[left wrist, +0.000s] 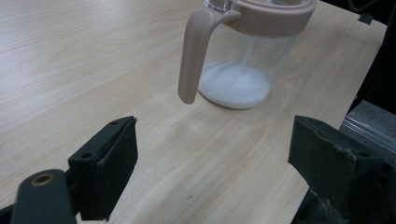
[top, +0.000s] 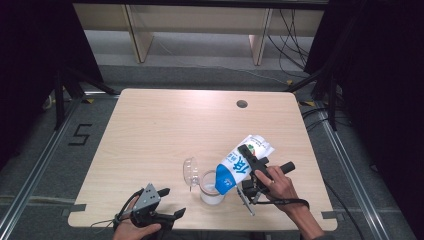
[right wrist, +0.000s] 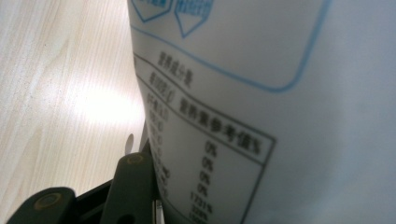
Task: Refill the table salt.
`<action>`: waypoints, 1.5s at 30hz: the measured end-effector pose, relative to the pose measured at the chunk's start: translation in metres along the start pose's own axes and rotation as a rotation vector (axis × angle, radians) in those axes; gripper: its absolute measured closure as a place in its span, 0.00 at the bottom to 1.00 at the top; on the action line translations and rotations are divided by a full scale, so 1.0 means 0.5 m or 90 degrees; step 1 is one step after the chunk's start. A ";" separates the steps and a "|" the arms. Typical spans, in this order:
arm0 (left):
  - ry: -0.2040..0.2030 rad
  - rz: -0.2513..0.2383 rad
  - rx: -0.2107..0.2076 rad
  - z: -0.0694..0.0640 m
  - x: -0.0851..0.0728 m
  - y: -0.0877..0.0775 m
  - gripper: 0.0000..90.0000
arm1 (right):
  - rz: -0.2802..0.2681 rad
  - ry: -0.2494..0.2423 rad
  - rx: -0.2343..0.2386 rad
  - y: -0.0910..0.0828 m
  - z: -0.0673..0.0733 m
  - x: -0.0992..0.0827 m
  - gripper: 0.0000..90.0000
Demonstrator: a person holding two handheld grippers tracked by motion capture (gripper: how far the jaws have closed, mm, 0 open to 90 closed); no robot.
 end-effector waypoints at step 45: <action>0.001 0.003 0.006 0.000 0.000 -0.001 0.17 | 0.003 -0.005 -0.003 -0.003 -0.002 0.003 0.65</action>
Point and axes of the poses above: each handheld gripper's, and its own axes: y roughly forward along the jaws, x roughly out of its top, z roughly to its left, the point moved 6 cm from there along y, roughly forward along the jaws, and after that the axes turned 5 degrees about -y, right-handed, at the moved point
